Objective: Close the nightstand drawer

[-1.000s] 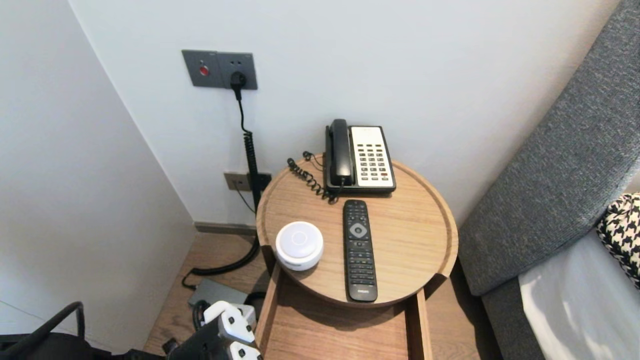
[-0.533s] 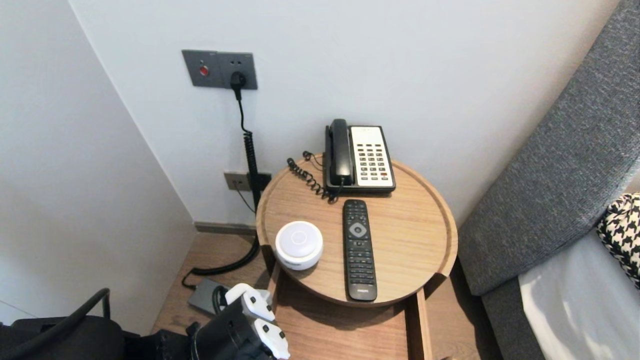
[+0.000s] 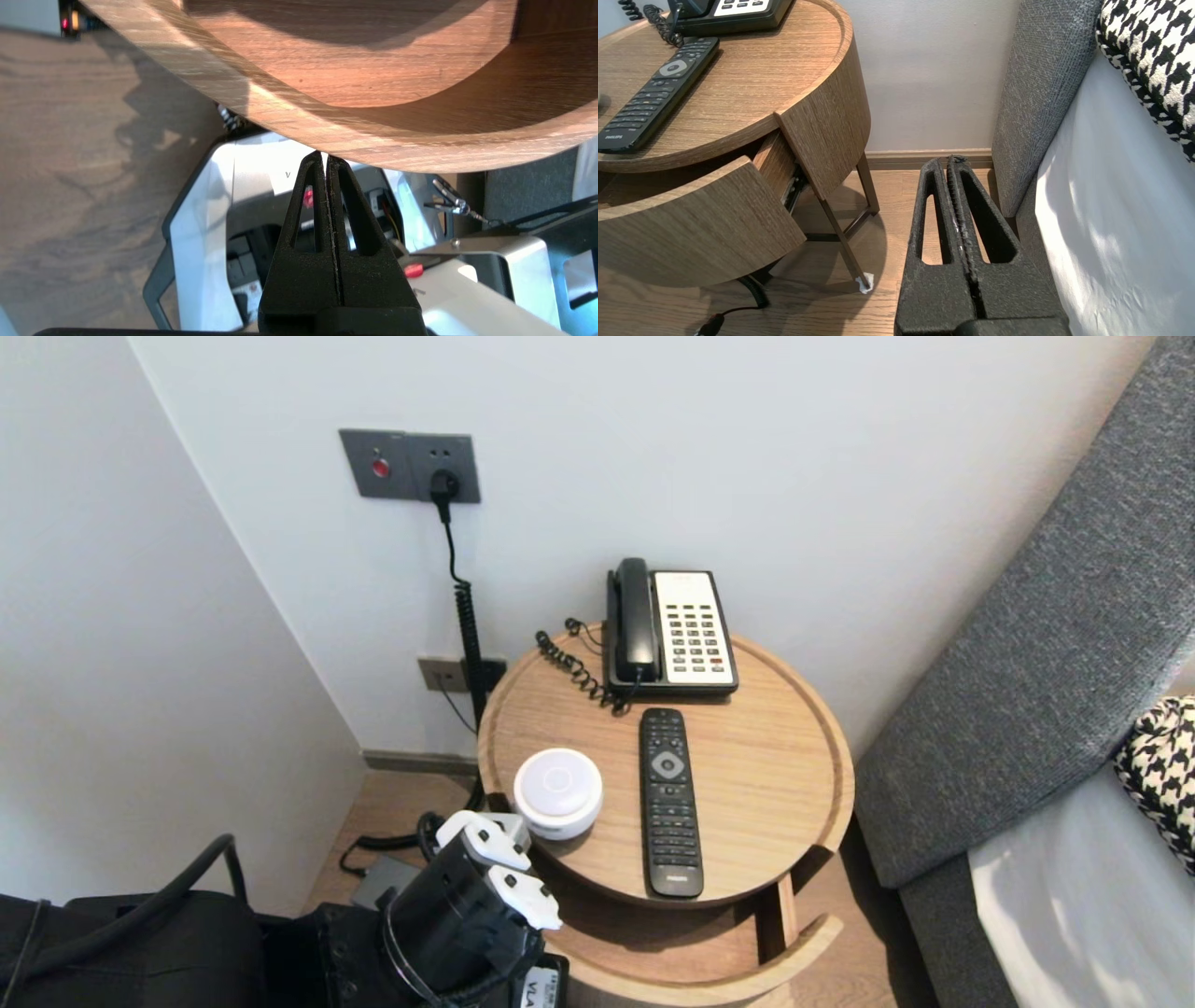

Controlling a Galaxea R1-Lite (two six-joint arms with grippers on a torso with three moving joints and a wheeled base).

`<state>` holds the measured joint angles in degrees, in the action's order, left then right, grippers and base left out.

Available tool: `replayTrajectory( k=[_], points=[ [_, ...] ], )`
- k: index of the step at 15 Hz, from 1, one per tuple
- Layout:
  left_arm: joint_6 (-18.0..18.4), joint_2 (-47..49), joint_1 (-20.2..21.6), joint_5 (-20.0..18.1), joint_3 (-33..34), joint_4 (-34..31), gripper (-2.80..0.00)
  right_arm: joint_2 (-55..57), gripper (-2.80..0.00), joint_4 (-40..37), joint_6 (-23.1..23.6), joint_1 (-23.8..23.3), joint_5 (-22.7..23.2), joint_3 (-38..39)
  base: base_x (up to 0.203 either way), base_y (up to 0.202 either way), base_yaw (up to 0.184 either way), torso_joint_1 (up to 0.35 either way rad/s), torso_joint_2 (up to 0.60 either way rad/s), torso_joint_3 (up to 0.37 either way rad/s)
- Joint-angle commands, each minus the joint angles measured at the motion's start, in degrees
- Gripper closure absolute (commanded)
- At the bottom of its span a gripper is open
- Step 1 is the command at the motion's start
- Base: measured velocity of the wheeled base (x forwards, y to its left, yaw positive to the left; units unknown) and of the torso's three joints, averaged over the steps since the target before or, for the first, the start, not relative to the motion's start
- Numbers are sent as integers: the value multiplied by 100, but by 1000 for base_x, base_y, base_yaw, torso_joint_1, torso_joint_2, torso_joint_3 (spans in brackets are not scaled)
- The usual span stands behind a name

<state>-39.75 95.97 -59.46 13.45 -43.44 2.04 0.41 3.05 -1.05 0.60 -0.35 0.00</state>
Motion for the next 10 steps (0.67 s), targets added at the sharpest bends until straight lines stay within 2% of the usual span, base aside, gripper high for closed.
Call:
replayTrajectory(
  k=[1, 7, 10],
  points=[
    [75, 71, 31, 30, 2, 97, 0, 2, 0, 3, -1, 2, 0, 149, 0, 0, 0, 0, 0, 0],
    [521, 71, 22, 941, 2, 508, 0, 2, 0, 3, -1, 2, 0, 149, 0, 0, 0, 0, 0, 0],
    [591, 62, 22, 1018, -39, 724, 0, 2, 0, 3, -1, 2, 0, 149, 0, 0, 0, 0, 0, 0]
  ],
)
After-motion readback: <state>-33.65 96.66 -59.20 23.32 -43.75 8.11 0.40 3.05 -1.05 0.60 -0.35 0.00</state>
